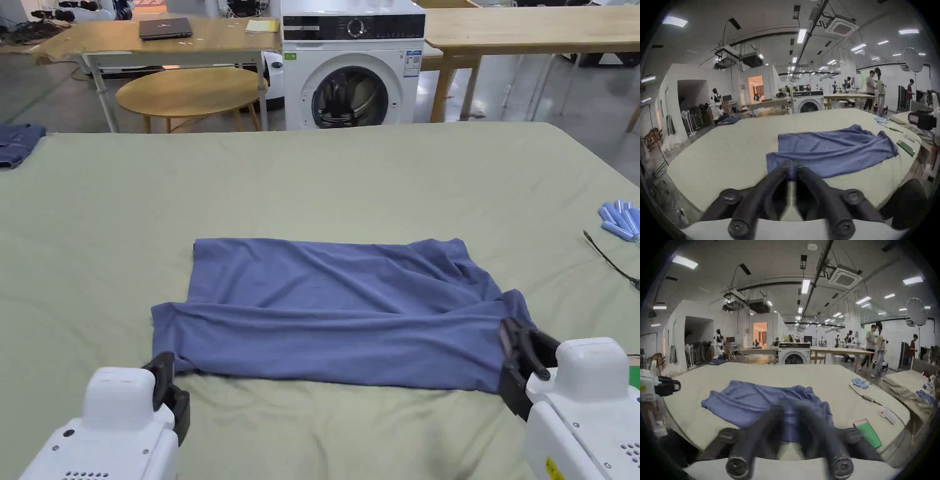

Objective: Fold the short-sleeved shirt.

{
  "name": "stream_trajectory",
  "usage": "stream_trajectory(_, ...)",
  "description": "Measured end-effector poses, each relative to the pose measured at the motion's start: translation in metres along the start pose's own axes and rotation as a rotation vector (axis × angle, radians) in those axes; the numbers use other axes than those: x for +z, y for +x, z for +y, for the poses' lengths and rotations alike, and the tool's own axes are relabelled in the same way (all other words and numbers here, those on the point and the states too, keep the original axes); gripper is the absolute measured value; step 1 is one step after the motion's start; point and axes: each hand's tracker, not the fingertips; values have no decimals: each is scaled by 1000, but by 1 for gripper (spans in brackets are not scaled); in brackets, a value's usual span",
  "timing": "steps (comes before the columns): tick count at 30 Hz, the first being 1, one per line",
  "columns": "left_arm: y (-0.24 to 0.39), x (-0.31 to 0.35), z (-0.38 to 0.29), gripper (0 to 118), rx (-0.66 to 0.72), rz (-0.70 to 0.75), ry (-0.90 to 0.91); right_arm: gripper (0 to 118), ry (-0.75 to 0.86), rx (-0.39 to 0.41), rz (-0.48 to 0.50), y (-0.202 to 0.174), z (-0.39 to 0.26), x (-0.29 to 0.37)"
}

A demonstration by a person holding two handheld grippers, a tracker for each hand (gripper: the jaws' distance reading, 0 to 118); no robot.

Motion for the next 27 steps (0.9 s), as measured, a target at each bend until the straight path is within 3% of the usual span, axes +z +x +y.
stream_trajectory(1,-4,2,-4,0,-1,-10,17,0,-4,33,1,1,5,4)
stream_trajectory(3,-18,0,-14,0,37,-26,-98,0,-57,3,85,4,7,5)
stream_trajectory(14,-51,-55,-25,0,52,0,-218,0,-115,-44,25,11,-11,-4)
stream_trajectory(15,-53,-65,-25,28,41,6,-231,0,-121,-47,22,13,-11,-6)
stream_trajectory(17,-56,-90,-22,98,17,23,-325,0,-133,-44,12,18,-8,-9)
stream_trajectory(18,-60,-108,-23,111,20,26,-374,0,-136,-41,6,19,-15,-10)
stream_trajectory(24,-66,-178,-17,111,13,32,-436,0,-192,-32,-45,40,-20,-26)
stream_trajectory(27,-61,-208,-22,101,-53,27,-513,0,-279,-34,-121,56,-27,-39)
